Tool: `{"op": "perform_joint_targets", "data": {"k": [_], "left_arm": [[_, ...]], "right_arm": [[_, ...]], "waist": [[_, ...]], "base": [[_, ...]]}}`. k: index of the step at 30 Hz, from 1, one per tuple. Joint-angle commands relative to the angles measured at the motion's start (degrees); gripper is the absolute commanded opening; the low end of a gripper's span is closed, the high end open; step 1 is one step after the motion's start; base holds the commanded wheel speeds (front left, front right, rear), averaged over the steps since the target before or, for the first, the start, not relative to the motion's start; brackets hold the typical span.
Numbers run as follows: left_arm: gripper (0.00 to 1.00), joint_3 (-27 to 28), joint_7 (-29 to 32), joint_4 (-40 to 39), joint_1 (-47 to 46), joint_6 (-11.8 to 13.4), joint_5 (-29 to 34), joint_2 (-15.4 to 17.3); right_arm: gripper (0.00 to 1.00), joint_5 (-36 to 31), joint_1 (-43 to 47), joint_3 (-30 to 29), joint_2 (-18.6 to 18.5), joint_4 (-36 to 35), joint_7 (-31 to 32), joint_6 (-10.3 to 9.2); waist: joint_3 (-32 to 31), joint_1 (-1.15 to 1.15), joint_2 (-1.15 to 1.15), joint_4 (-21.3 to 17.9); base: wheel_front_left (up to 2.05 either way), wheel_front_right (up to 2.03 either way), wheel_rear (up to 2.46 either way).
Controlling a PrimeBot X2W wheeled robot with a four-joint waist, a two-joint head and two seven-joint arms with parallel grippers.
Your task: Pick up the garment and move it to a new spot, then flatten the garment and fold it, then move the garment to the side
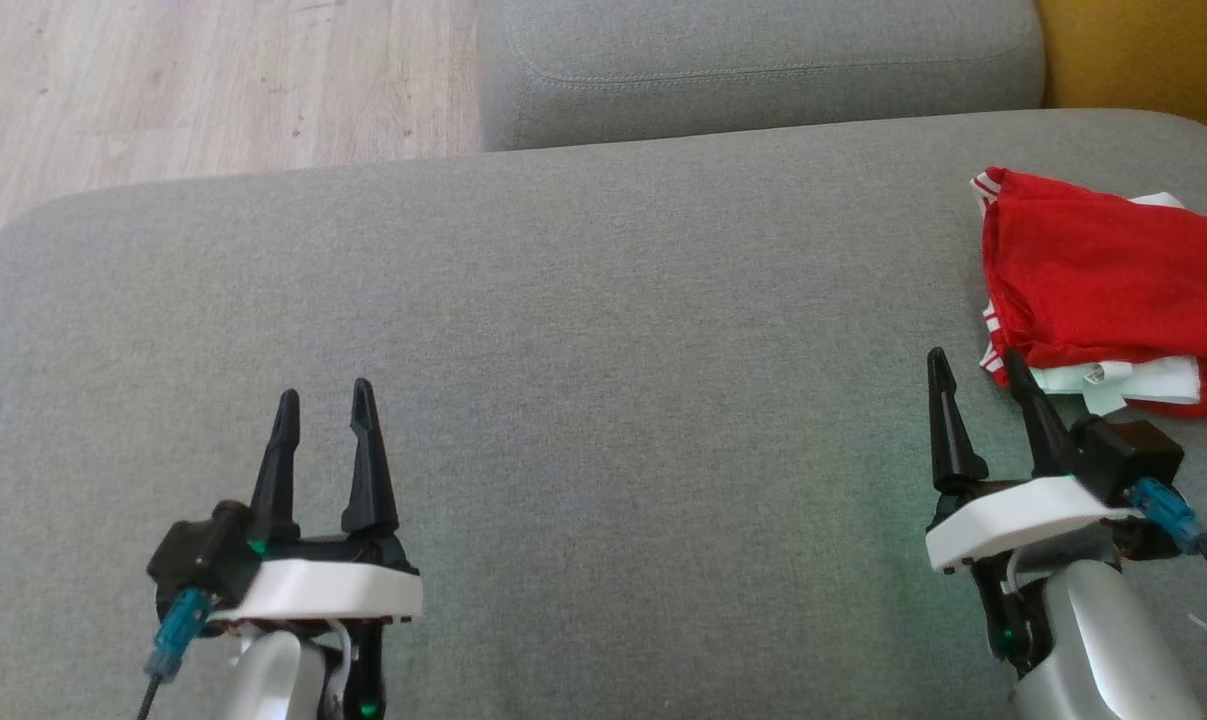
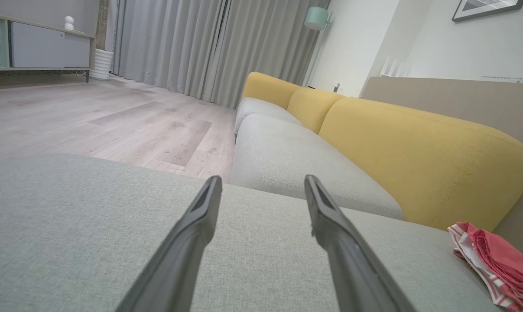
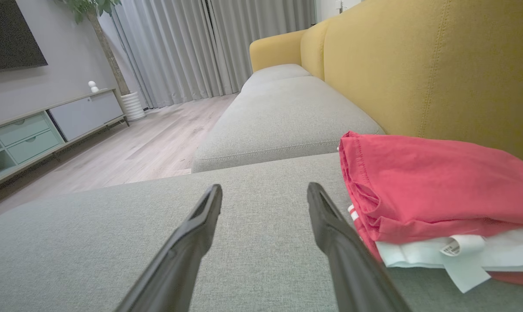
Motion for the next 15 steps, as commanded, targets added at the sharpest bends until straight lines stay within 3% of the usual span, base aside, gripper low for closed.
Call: {"op": "perform_joint_targets", "data": {"k": [1, 15], "left_arm": [[1.0, 2.2, -0.3, -2.2, -1.6, -0.2, -0.2, 0.4], [1.0, 3.0, -0.3, -2.7, -0.8, 0.0, -1.4, 0.4]], "right_arm": [[1.0, 0.2, -2.1, 1.5, 0.2, -1.7, -0.6, -0.04], [1.0, 0.3, -2.0, 2.1, 0.2, -1.9, -0.7, -0.04]], "waist": [[0.0, 0.0, 0.0, -0.1], [-0.8, 0.0, 0.0, -0.5]], "base": [[0.0, 0.0, 0.0], [0.0, 0.0, 0.0]]}}
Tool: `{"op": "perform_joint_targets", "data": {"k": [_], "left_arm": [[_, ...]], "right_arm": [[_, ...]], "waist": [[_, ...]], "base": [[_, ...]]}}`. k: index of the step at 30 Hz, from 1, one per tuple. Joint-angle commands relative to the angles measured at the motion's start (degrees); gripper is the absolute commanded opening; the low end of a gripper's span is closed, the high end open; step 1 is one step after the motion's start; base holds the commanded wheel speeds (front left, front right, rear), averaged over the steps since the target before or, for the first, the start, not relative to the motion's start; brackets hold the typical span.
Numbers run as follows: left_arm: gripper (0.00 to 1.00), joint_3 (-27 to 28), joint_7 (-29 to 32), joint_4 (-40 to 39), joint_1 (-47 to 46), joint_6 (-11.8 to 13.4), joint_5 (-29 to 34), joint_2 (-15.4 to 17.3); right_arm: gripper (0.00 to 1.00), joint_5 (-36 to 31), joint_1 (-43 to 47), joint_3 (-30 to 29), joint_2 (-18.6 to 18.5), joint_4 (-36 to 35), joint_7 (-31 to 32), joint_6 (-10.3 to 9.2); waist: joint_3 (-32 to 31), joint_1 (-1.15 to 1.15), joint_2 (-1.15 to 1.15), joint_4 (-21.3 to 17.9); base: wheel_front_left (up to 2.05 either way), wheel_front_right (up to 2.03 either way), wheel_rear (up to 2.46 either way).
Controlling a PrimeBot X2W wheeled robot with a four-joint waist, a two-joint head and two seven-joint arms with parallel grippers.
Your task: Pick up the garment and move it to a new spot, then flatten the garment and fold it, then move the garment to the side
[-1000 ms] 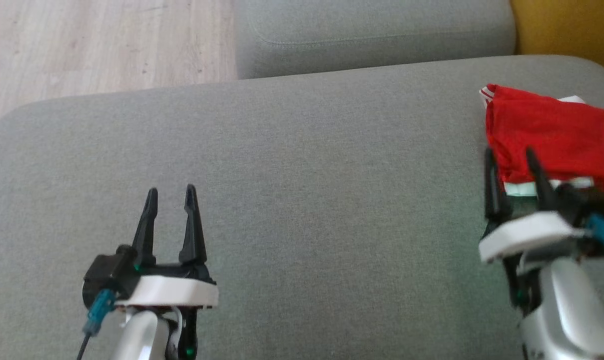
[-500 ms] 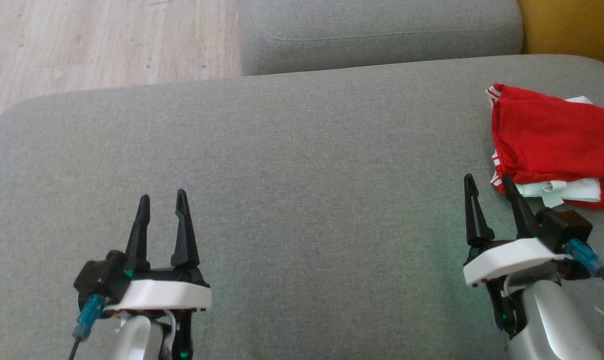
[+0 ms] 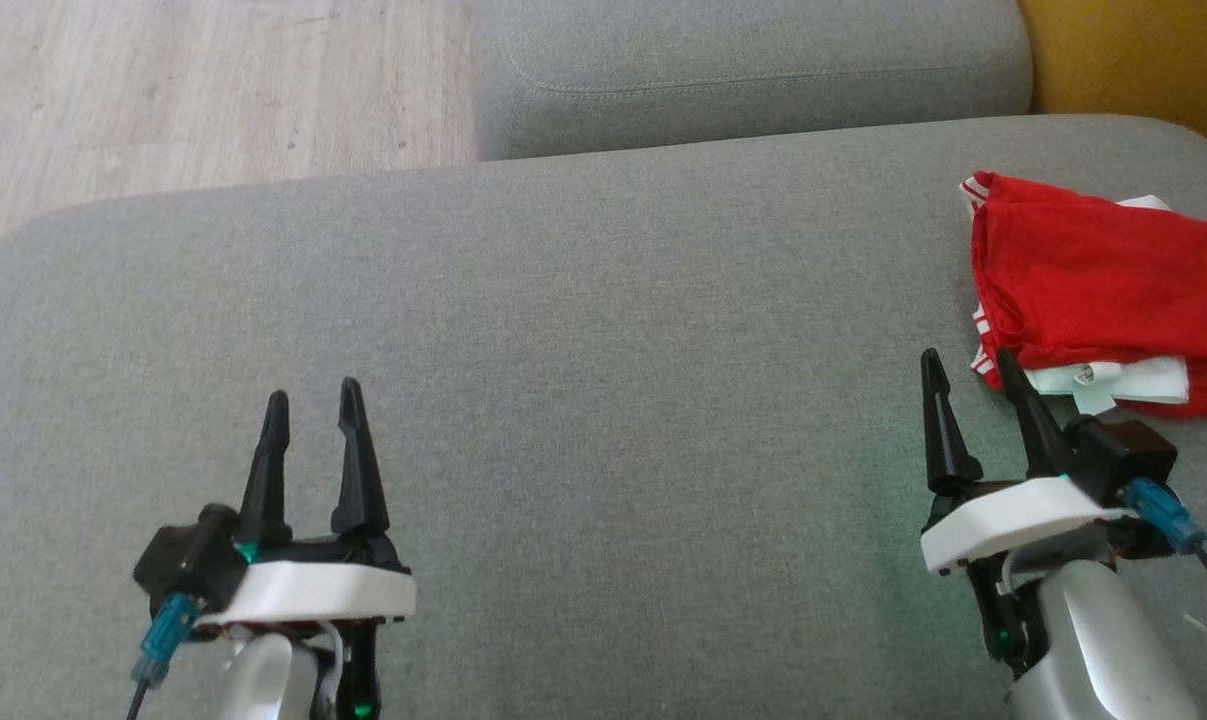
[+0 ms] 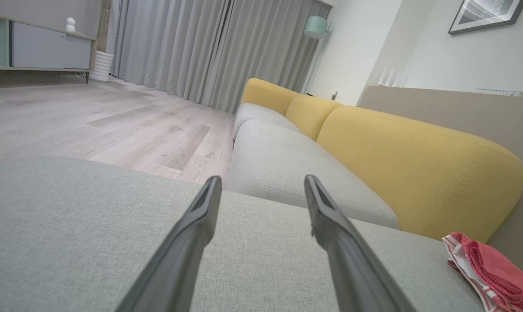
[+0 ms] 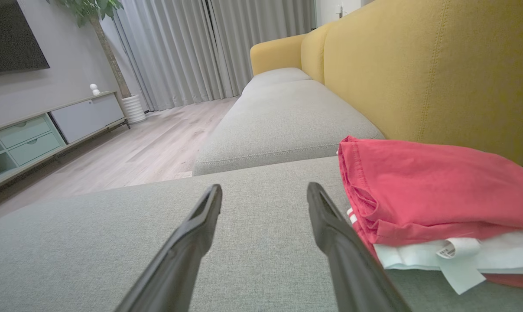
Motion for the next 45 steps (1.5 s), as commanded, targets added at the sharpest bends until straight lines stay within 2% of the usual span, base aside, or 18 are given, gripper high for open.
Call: {"op": "perform_joint_targets", "data": {"k": [1, 3, 4, 9, 45], "left_arm": [[1.0, 2.3, -0.3, -1.9, -1.1, 0.4, -0.6, 0.4], [1.0, 2.4, -0.3, -1.9, -1.0, 0.7, -1.1, 0.4], [0.0, 0.3, 0.0, 0.2, 0.5, 0.5, -1.1, 0.0], [0.0, 0.4, 0.4, 3.0, 1.8, 0.4, -2.2, 0.0], [0.0, 4.6, 6.3, 2.0, 1.6, -1.0, -21.0, 0.1]], "right_arm": [[1.0, 0.3, -2.0, 1.6, 0.2, -1.9, -0.6, -0.04], [1.0, 0.3, -2.0, 1.7, 0.2, -1.9, -0.5, -0.04], [0.0, 0.0, 0.0, 0.2, 0.0, 0.2, 0.0, 0.0], [0.0, 1.3, 1.3, -0.1, 0.1, 2.7, 0.5, 0.0], [0.0, 24.1, 2.5, -2.3, 0.1, -1.0, 5.1, -0.01]], "waist": [[-0.1, 0.0, 0.0, 0.0], [-0.1, 0.0, 0.0, 0.0], [-0.1, 0.0, 0.0, 0.0], [-0.2, 0.0, 0.0, 0.0], [-0.5, 0.0, 0.0, 0.1]], "base": [[0.0, 0.0, 0.0], [0.0, 0.0, 0.0], [0.0, 0.0, 0.0], [0.0, 0.0, 0.0], [0.0, 0.0, 0.0]]}}
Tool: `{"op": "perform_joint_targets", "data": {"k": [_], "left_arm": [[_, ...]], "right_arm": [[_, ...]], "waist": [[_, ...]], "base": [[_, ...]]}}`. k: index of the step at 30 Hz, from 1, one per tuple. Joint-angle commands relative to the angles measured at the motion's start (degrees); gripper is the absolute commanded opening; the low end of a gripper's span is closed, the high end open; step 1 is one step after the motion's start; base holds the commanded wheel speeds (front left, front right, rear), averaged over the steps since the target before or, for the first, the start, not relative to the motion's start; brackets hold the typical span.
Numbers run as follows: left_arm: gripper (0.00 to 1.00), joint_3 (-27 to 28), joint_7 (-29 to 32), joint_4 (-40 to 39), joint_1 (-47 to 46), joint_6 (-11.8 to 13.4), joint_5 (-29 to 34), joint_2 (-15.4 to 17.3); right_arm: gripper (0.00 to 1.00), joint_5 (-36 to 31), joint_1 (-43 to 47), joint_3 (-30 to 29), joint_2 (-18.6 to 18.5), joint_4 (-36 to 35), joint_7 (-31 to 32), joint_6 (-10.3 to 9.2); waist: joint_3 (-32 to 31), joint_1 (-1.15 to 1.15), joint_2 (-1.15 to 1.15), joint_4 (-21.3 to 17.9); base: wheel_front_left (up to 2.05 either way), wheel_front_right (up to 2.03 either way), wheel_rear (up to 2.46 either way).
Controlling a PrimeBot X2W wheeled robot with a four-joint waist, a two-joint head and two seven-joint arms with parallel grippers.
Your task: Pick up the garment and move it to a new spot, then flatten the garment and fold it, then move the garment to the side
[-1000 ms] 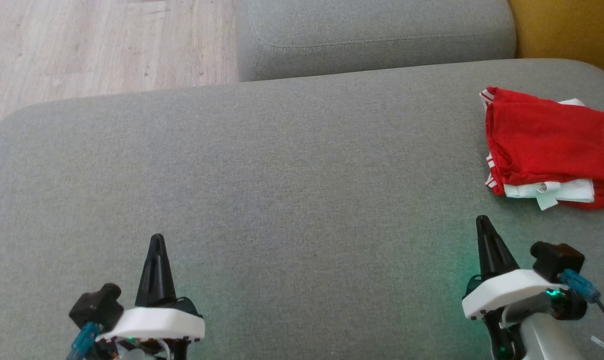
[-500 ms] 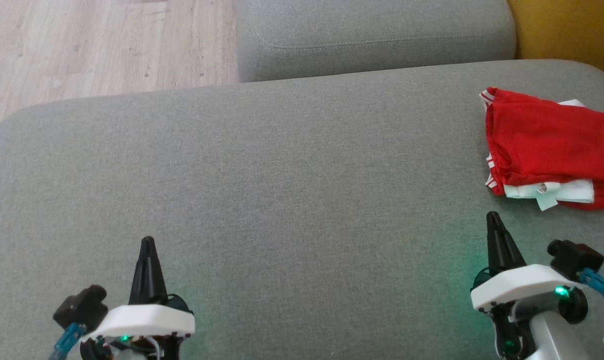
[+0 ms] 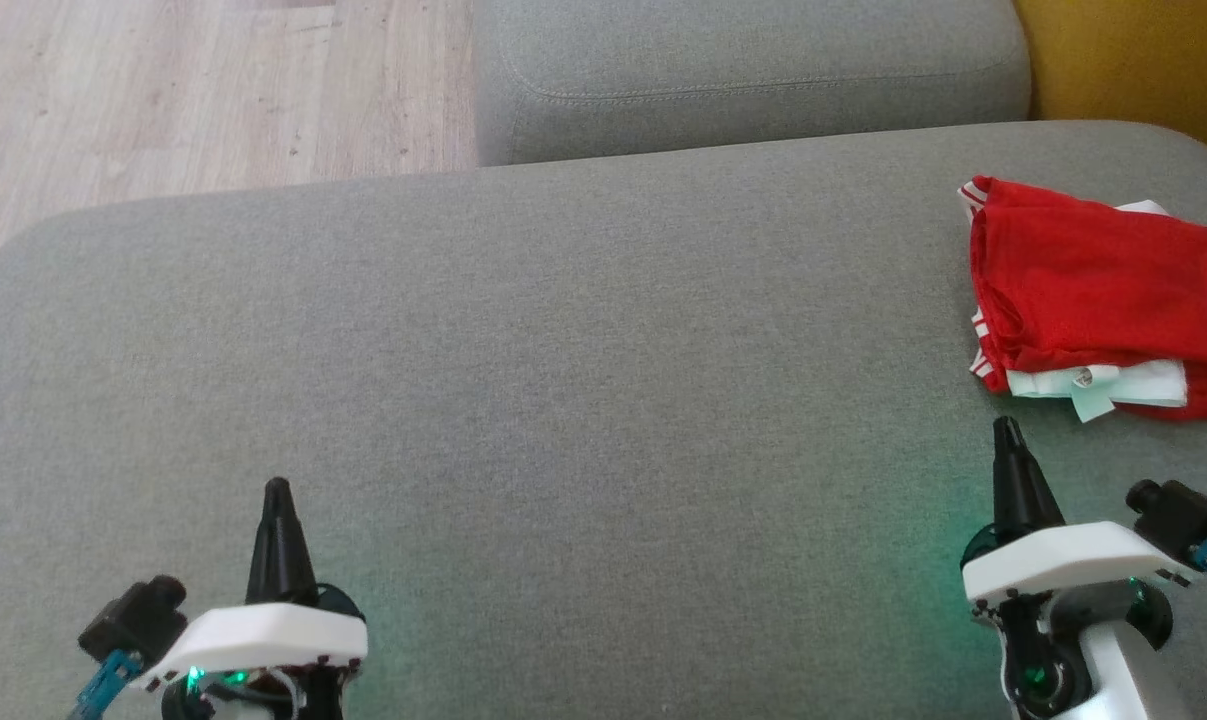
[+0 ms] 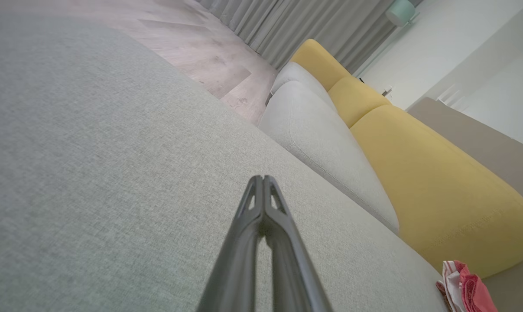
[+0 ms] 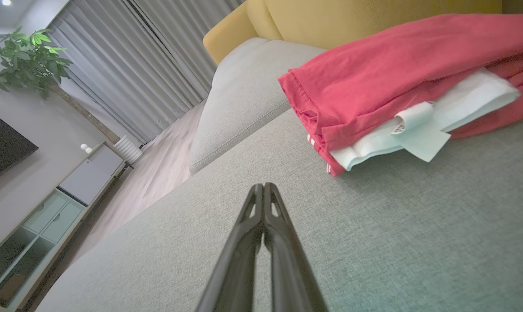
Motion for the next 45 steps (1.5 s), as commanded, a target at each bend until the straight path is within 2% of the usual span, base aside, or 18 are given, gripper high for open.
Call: {"op": "perform_joint_targets", "data": {"k": [1, 45], "left_arm": [[0.0, 1.3, 0.3, -2.0, -2.7, -0.3, -1.0, 0.2], [0.0, 6.6, 7.8, -3.3, -2.9, -2.2, -24.5, 0.3]], "right_arm": [[0.0, 1.3, -1.9, 0.0, -0.1, -2.3, 0.4, -0.01], [0.0, 29.8, -0.7, -3.0, -0.1, -6.6, 6.4, -0.03]], "waist": [[0.0, 0.0, 0.0, 0.0], [-0.4, 0.0, 0.0, 0.1]], "base": [[0.0, 0.0, 0.0], [0.0, 0.0, 0.0]]}}
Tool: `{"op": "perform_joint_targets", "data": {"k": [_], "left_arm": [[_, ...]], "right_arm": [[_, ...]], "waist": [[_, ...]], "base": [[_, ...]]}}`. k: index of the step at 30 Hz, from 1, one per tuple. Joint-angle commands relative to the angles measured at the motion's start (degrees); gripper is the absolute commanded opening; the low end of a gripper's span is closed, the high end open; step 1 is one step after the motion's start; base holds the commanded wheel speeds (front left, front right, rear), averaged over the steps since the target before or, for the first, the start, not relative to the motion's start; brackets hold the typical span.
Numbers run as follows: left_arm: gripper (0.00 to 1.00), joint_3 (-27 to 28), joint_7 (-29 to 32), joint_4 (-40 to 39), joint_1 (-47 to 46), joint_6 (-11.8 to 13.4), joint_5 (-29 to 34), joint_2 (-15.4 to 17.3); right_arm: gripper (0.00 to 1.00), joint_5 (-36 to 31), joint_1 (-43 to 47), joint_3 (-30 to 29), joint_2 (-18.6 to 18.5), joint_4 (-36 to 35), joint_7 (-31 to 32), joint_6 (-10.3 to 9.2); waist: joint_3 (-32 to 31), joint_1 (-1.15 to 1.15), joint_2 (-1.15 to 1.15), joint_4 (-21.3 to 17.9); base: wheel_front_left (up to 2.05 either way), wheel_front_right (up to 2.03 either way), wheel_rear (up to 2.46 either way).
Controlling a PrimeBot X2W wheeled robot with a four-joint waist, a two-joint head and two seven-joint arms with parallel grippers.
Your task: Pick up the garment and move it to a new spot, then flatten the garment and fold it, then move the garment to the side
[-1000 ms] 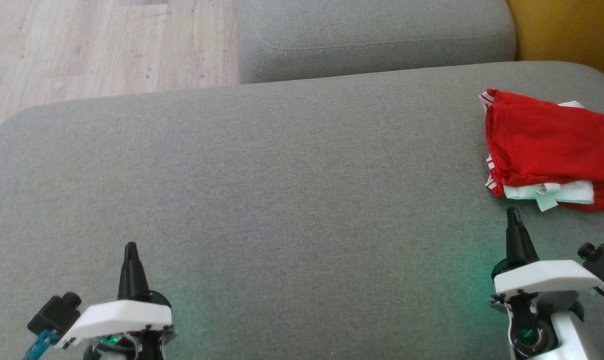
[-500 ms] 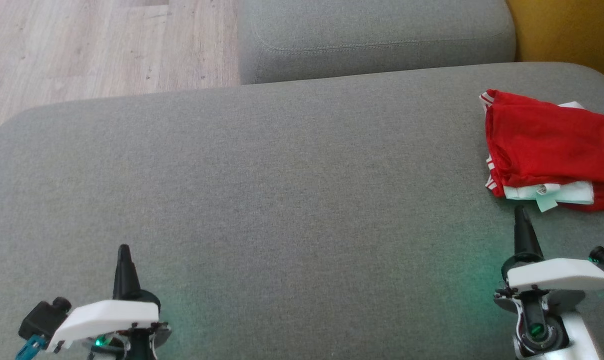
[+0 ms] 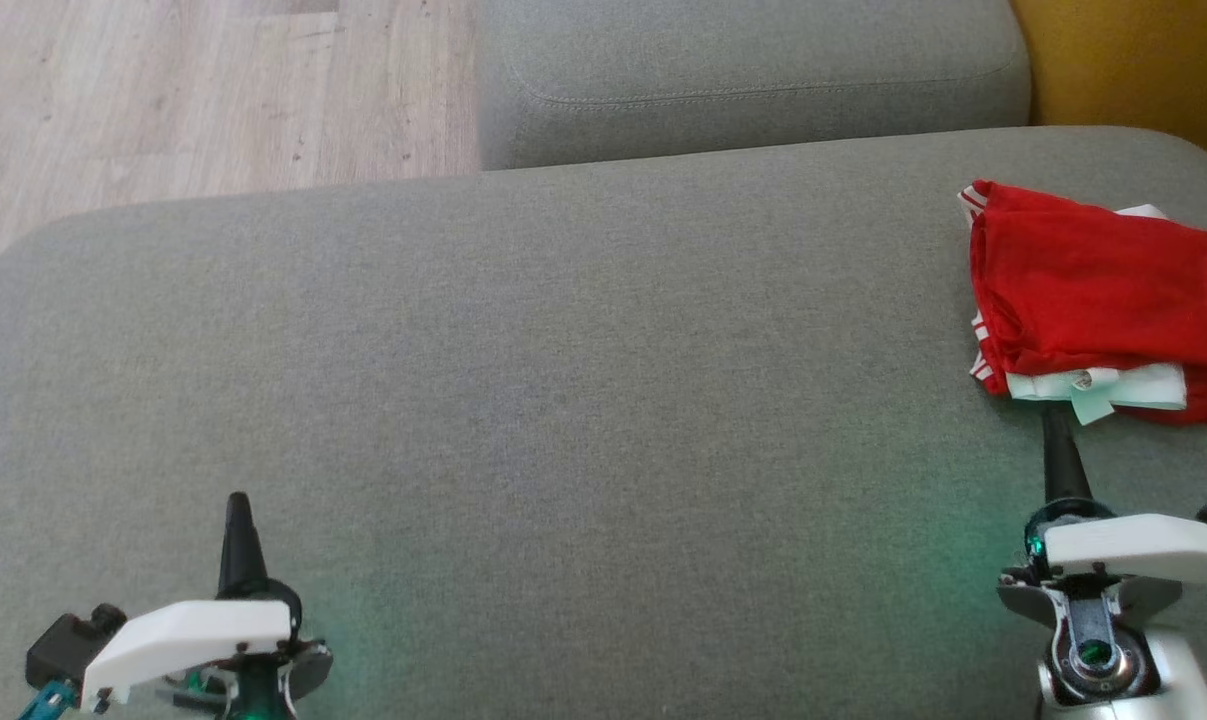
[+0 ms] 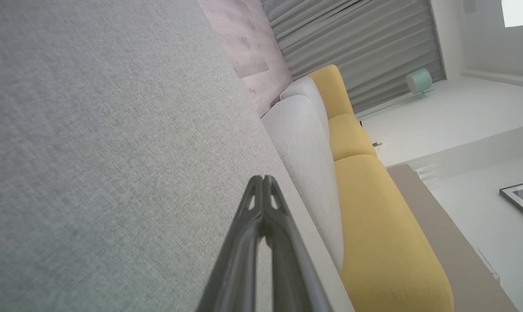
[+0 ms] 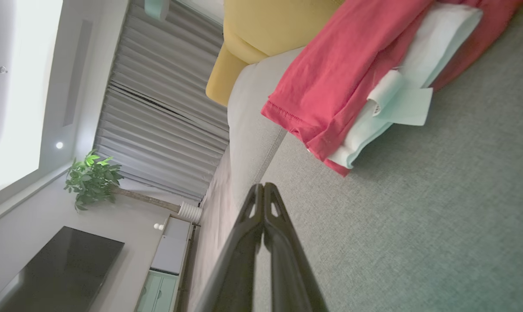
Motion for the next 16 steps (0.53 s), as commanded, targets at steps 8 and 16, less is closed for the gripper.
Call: {"op": "perform_joint_targets", "data": {"k": [8, 16], "left_arm": [[0.0, 2.6, 1.6, -2.3, -2.9, -0.9, -4.8, 0.4], [0.0, 3.5, 2.9, -2.5, -3.0, -1.2, -9.1, 0.4]], "right_arm": [[0.0, 6.0, -0.9, 0.0, -0.2, -3.1, 1.5, -0.03], [0.0, 11.2, -0.7, -0.5, -0.2, -3.9, 2.6, -0.03]], "waist": [[-0.1, 0.0, 0.0, 0.0], [-0.1, 0.0, 0.0, 0.0]], "base": [[0.0, 0.0, 0.0], [0.0, 0.0, 0.0]]}}
